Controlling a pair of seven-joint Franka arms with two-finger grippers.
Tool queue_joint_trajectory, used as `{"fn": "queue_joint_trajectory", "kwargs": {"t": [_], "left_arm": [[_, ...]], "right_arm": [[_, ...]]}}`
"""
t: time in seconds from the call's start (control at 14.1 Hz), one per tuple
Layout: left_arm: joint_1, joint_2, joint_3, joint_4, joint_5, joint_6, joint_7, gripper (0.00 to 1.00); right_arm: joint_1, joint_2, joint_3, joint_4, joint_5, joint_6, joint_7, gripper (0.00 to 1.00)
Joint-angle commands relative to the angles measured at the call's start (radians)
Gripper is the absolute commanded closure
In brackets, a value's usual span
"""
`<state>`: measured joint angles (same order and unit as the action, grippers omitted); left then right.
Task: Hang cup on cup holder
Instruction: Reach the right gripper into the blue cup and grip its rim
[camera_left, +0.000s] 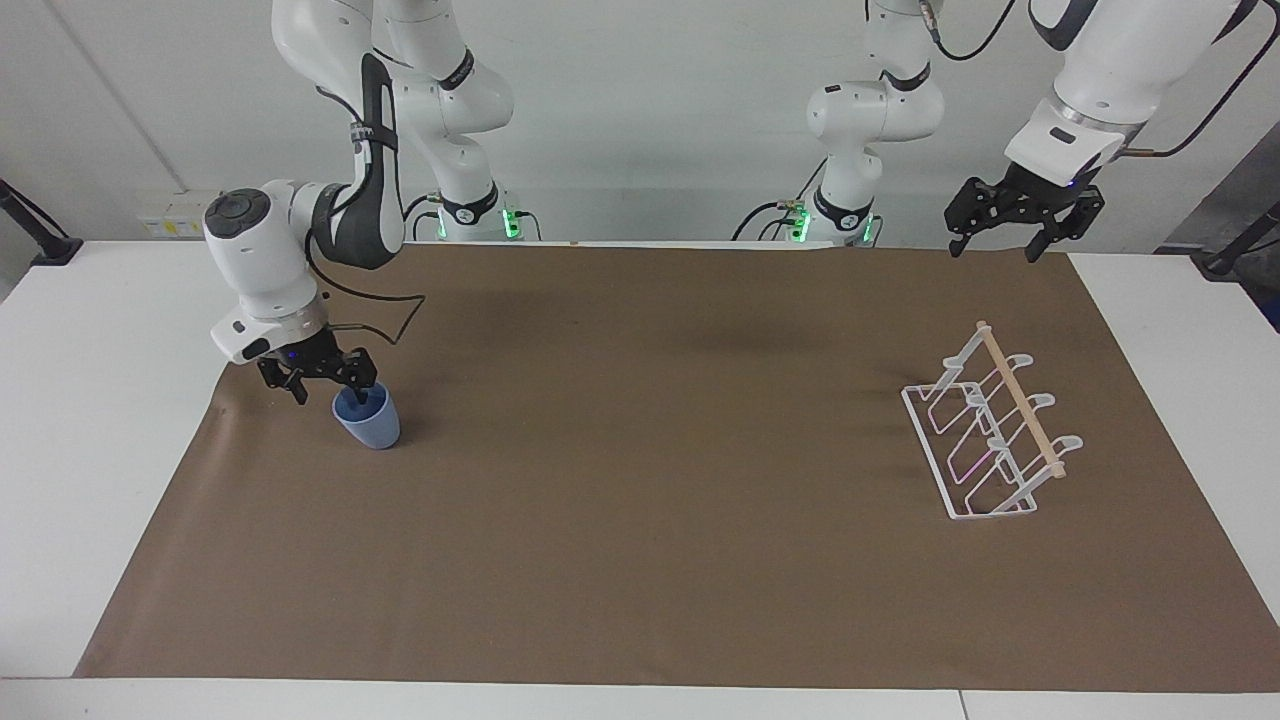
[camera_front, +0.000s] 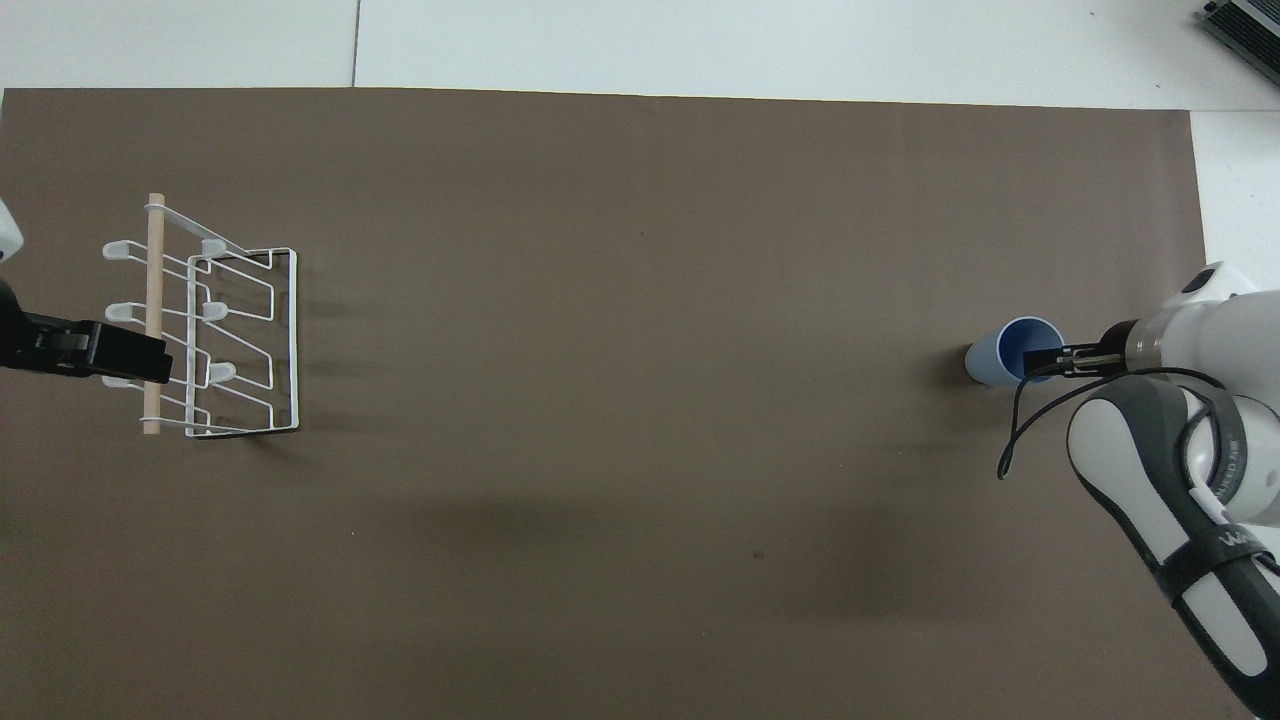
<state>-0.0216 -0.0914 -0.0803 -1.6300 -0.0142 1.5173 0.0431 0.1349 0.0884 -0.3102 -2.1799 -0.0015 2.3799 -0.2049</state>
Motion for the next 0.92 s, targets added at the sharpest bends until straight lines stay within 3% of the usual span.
{"fn": "queue_joint_trajectory", "kwargs": {"t": [0.0, 0.07, 0.14, 0.21, 0.85], "left_arm": [[-0.006, -0.027, 0.008, -0.03, 0.005, 0.001, 0.009, 0.0], [-0.006, -0.027, 0.008, -0.03, 0.005, 0.001, 0.011, 0.0], [-0.006, -0.027, 0.007, -0.028, 0.005, 0.001, 0.011, 0.0], [-0.006, -0.027, 0.008, -0.028, 0.005, 0.001, 0.011, 0.0], [0.028, -0.028, 0.014, -0.031, 0.005, 0.003, 0.012, 0.0]], "right_arm": [[-0.004, -0.015, -0.003, -0.02, -0.012, 0.019, 0.004, 0.47], [-0.004, -0.015, -0.003, -0.02, -0.012, 0.018, 0.016, 0.71], [-0.004, -0.015, -0.001, -0.02, -0.012, 0.016, 0.022, 0.89], [-0.004, -0.015, -0.003, -0.02, -0.012, 0.016, 0.024, 1.0], [-0.004, -0.013, 0.0, -0.008, 0.005, 0.001, 0.022, 1.0]]}}
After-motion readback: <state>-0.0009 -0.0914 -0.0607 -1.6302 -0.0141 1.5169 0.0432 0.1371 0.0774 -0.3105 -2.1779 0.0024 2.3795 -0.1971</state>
